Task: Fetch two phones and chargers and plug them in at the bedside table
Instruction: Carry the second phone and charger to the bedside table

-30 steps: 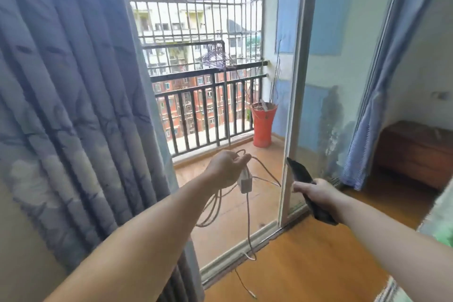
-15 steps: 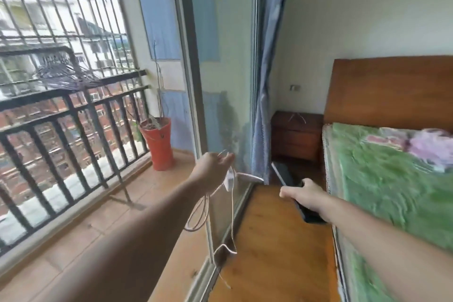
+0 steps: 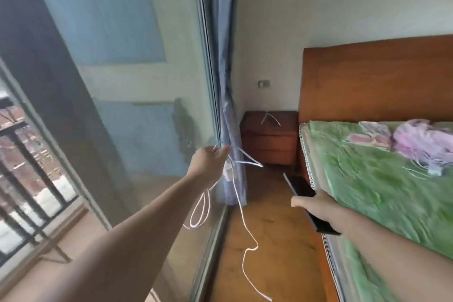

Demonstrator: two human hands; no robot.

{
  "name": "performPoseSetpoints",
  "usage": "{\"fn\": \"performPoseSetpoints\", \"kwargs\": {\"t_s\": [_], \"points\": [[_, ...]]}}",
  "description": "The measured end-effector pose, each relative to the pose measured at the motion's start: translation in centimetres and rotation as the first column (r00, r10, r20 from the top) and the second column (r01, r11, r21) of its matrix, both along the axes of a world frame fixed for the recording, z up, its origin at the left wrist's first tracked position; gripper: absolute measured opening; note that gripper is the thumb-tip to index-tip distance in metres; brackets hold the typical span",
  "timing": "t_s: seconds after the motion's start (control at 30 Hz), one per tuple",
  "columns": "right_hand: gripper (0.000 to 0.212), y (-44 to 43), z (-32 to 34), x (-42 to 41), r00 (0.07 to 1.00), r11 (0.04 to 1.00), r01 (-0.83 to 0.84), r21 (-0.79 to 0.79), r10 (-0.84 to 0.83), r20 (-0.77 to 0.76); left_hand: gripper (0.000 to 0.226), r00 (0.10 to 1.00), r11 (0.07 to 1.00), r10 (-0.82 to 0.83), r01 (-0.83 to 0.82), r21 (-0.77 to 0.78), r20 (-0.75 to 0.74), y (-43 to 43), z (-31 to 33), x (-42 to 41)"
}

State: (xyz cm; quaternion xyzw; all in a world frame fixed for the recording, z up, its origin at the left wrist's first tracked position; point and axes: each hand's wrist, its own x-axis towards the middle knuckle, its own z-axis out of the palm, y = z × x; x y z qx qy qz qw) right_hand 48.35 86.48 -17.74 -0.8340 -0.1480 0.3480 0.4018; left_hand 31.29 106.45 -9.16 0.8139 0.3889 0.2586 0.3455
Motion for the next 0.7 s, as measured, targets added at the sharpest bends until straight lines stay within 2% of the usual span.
{"fn": "performPoseSetpoints", "kwargs": {"t_s": [0.07, 0.2, 0.3, 0.47, 0.57, 0.7], "points": [[0.083, 2.1, 0.5, 4.2, 0.999, 1.000, 0.022, -0.014, -0.022, 0.034, 0.049, 0.999, 0.999, -0.032, 0.031, 0.005, 0.008, 2.6, 0.6, 4.3], [0.078, 6.6, 1.6, 11.6, 0.996, 0.999, 0.041, -0.024, -0.039, 0.075, 0.048, 0.996, 0.997, -0.069, 0.067, 0.034, 0.057, 7.9, 1.1, 13.1], [0.080, 10.7, 1.6, 17.2, 0.995, 0.998, 0.055, -0.028, -0.053, 0.090, 0.047, 0.997, 0.998, -0.066, 0.067, -0.020, 0.043, 12.1, 0.8, 19.7], [0.057, 18.9, 1.1, 27.1, 0.991, 0.997, 0.076, -0.025, -0.073, 0.115, 0.044, 0.988, 0.987, -0.122, 0.131, -0.092, 0.092, 21.1, -0.8, 31.1], [0.061, 23.6, 1.4, 33.4, 0.987, 0.995, 0.097, -0.035, -0.091, 0.132, 0.047, 0.977, 0.979, -0.177, 0.187, -0.085, 0.121, 26.5, -0.2, 37.7], [0.066, 29.5, 2.7, 40.5, 0.990, 0.996, 0.085, -0.031, -0.081, 0.113, 0.044, 0.982, 0.984, -0.160, 0.167, -0.065, 0.104, 32.4, 0.9, 44.8]]}}
